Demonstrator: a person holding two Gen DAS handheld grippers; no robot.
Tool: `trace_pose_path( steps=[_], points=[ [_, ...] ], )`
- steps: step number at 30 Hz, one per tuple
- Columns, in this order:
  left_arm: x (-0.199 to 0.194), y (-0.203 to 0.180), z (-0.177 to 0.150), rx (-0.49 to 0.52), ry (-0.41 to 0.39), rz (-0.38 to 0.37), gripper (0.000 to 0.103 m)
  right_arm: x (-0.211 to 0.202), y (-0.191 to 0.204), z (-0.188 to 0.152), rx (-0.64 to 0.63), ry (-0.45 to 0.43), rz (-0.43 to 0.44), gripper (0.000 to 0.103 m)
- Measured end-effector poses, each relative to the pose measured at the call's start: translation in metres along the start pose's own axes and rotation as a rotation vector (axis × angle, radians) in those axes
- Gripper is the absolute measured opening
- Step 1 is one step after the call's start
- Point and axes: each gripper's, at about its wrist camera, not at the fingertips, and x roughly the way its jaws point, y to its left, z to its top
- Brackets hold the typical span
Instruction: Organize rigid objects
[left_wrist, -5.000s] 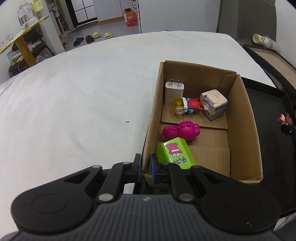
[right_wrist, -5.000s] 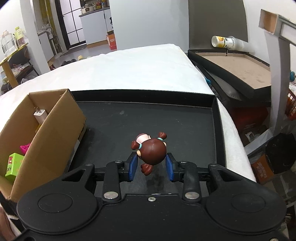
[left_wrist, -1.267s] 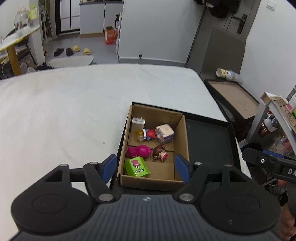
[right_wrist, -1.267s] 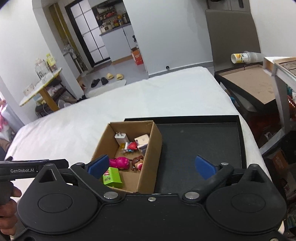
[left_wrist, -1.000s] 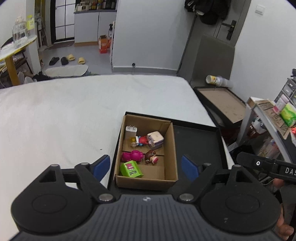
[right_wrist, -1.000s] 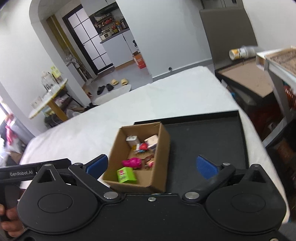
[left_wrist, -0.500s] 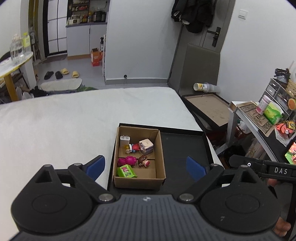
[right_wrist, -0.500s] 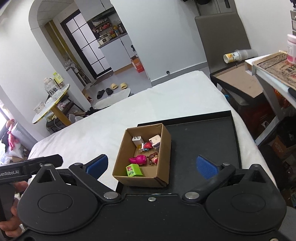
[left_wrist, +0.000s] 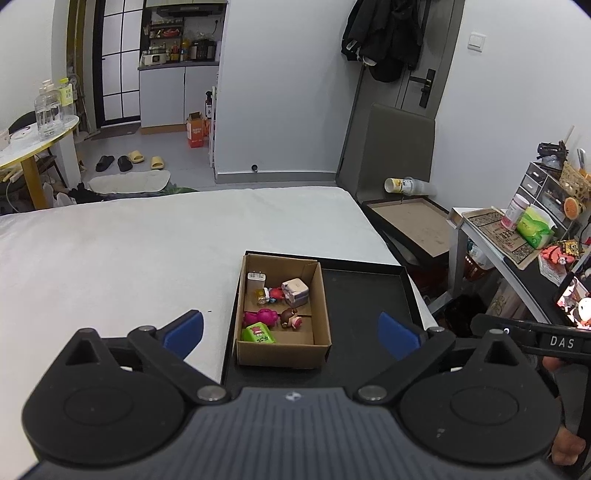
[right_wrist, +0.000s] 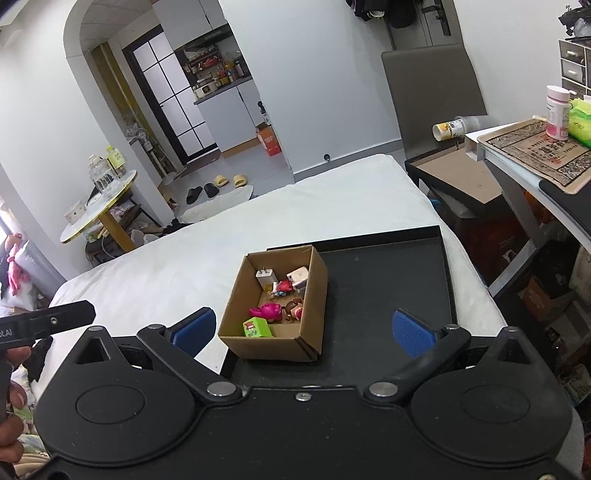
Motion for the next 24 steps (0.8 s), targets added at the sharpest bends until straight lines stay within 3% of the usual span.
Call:
trace_pose_path(
  steps=[10,16,24],
  points=[
    [-0.021,0.003,-0.014,-0.003,-0.047,-0.012,0.102,-0.014,0.002,-0.010,-0.026,-0.023,-0.002,0.103],
    [-0.030,0.006,-0.024,-0.003,-0.086,0.019,0.102,-0.018,0.005,-0.017,-0.037,-0.026,-0.019,0.103],
    [-0.029,0.012,-0.035,-0.014,-0.059,0.021,0.102,-0.022,0.009,-0.027,-0.069,-0.030,-0.057,0.103]
  ],
)
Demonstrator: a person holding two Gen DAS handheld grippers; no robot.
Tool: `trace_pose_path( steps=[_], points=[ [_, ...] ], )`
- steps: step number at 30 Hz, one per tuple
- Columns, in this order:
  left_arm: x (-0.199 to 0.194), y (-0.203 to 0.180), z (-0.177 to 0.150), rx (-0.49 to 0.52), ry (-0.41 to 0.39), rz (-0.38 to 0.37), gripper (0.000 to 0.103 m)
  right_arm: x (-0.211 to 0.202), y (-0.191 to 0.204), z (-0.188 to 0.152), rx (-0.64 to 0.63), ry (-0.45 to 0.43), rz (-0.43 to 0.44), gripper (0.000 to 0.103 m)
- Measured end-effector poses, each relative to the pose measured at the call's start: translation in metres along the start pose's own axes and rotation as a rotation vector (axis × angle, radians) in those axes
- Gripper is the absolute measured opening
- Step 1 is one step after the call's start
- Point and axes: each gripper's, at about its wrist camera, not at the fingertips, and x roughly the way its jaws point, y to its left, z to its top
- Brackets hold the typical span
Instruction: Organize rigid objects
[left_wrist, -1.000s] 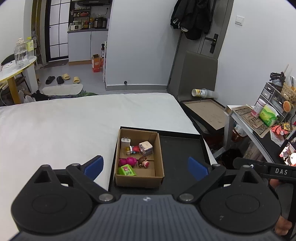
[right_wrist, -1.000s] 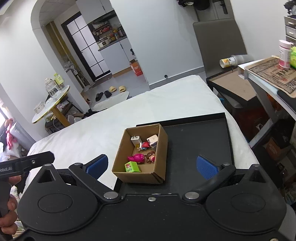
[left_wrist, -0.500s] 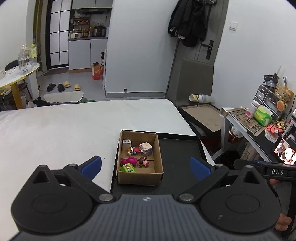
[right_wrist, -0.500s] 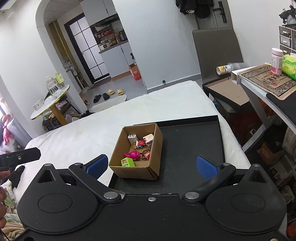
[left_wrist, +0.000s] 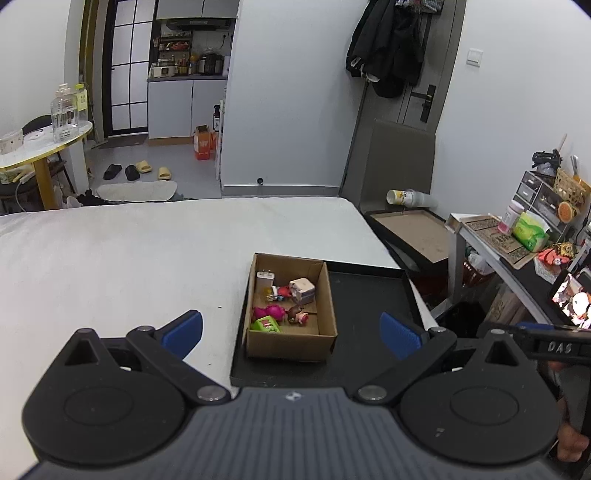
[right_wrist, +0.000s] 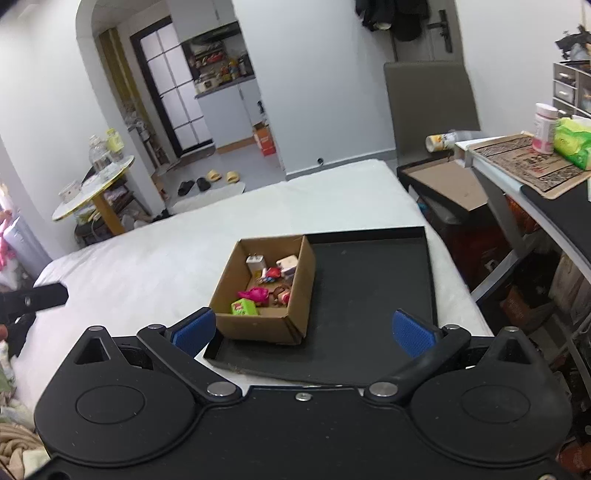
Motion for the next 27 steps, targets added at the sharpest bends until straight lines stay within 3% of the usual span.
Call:
trace_pose_path(
  steps=[15,27],
  points=[
    [0.010,0.012,-0.018,-0.017,0.054,0.044,0.102,0.005,0.011,-0.007,-0.030,0.022,-0.007,0.103],
    [0.007,0.013,-0.019,-0.020,0.053,0.016,0.102,0.003,0.021,-0.007,-0.050,0.018,-0.009,0.103]
  ],
)
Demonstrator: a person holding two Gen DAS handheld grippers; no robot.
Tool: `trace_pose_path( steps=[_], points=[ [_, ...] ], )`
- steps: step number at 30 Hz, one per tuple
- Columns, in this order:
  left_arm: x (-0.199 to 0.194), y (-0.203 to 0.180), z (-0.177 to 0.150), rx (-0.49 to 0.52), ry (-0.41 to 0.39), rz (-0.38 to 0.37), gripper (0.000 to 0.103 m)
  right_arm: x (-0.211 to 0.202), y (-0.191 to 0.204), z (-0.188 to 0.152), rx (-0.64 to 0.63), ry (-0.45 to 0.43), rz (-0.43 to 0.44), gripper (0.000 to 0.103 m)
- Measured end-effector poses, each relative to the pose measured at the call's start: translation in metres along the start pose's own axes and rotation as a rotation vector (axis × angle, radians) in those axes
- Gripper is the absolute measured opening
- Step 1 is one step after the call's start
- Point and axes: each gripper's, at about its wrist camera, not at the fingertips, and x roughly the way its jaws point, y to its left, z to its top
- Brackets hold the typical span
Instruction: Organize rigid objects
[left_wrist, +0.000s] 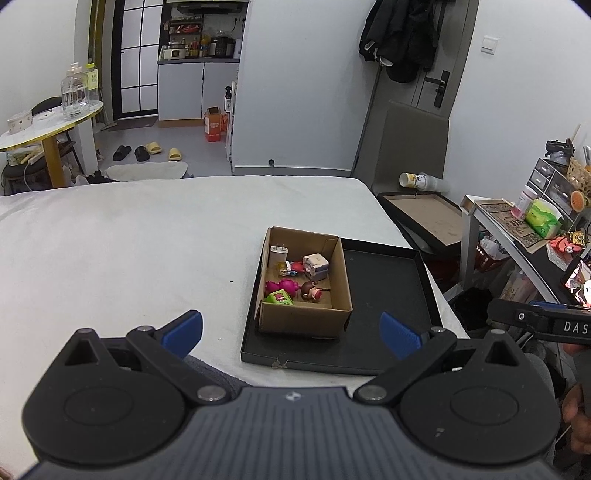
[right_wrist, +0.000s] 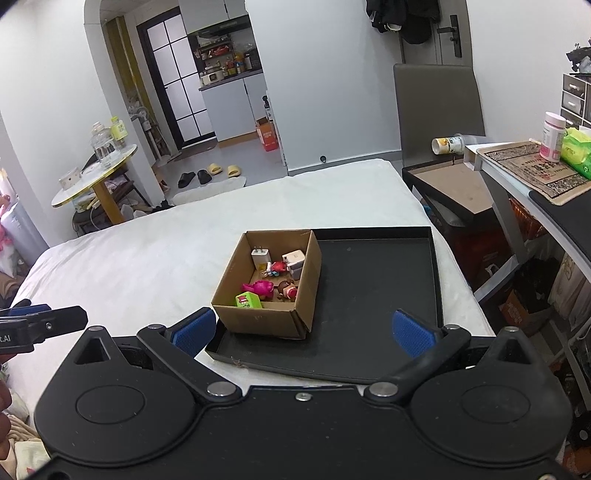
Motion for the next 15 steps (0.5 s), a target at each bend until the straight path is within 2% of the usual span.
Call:
trace_pose_path(
  steps=[15],
  points=[
    [-0.0002,-0.0024,0.0001,0.012,0.008,-0.010,0.102,-0.0013,0.0056,-0.0021,-0.021,0.008,0.018,0.103]
  ],
)
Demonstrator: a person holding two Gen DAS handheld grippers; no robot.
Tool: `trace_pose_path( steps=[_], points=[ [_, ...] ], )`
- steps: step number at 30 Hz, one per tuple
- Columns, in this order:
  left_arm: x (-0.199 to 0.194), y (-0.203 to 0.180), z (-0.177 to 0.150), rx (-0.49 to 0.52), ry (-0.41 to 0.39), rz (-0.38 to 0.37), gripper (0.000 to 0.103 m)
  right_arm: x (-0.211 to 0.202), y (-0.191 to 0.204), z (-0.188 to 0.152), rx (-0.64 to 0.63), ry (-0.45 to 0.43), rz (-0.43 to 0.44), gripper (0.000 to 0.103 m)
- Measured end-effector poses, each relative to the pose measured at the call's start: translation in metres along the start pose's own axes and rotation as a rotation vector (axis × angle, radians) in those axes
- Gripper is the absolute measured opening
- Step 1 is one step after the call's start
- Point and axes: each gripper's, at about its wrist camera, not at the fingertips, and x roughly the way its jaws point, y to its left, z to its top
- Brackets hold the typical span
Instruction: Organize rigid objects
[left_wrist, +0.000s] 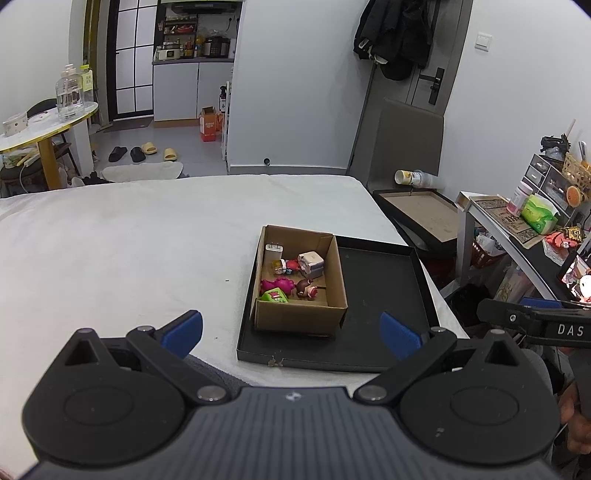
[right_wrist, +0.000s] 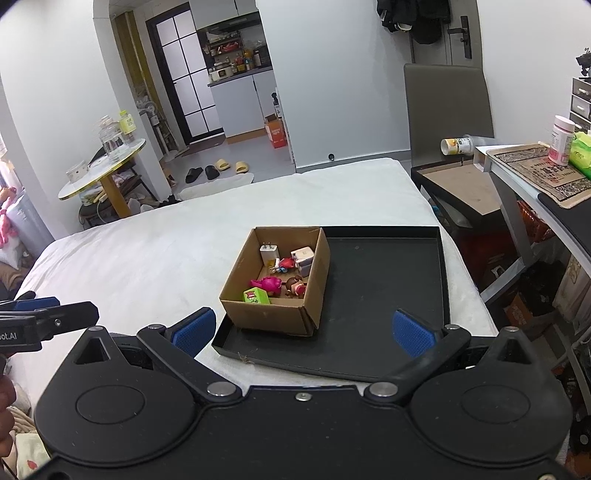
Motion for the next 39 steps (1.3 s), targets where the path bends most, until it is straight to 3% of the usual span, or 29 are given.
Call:
trace_pose_path(
  steps=[39],
  points=[
    [0.0032,-0.0043,-0.0013,0.006,0.009,-0.002,0.102,-0.0010,-0.0020,0.0012,0.005,0.003,-0.004,0.103]
  ],
)
